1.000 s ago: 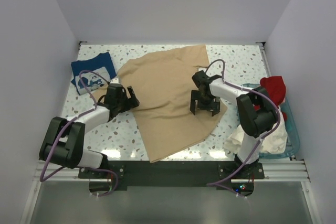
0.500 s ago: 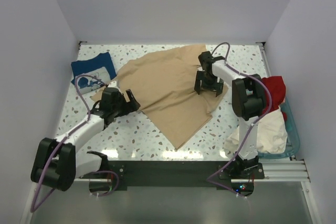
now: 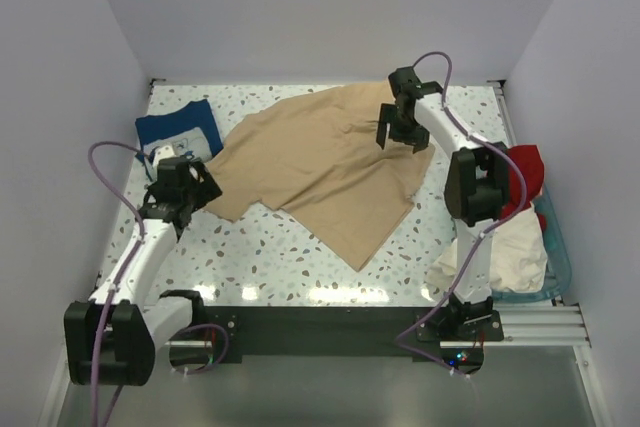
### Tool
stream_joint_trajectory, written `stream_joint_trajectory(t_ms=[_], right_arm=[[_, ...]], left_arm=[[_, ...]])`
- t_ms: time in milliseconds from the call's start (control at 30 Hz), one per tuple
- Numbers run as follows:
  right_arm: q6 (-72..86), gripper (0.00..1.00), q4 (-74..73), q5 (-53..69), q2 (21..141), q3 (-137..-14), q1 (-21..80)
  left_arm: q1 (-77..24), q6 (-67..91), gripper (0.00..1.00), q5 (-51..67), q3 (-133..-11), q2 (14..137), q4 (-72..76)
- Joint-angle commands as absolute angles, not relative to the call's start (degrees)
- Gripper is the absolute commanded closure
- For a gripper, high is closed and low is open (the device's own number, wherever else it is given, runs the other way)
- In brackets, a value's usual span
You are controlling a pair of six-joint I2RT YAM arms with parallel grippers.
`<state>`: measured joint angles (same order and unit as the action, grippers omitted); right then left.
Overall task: Fold and stack the t-shirts
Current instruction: Flatten the tshirt out
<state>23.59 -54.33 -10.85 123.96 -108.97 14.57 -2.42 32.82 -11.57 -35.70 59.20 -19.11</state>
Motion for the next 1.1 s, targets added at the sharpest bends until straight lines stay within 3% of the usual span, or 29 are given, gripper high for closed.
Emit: stream_joint_trajectory(t_ms=[0, 233, 400, 833, 1067], right_arm=[[22.85, 0.16, -54.67, -5.9, 112.78, -104.8, 17.83], [29.52, 0.26, -52.65, -0.63, 97.31, -81.24, 28.99], [36.11, 0.33, -48.87, 1.84, 90.36, -66.3, 37.86], [43.5, 0.56, -45.79, 0.18, 93.51, -59.06, 45.08], [45.08, 0.59, -45.97, 0.18, 96.33, -58.62, 47.46]], left_arm=[[5.78, 28.74, 0.12, -12.4, -36.65, 62.04, -17.76], [17.03, 26.19, 0.15, -4.15, -37.09, 68.02, -10.12], [19.69, 24.79, 0.18, 0.95, -37.97, 71.44, -6.95], [20.04, 24.26, 0.19, 2.55, -37.18, 74.18, -5.19], [20.13, 24.26, 0.19, 2.2, -37.26, 74.27, -4.92]])
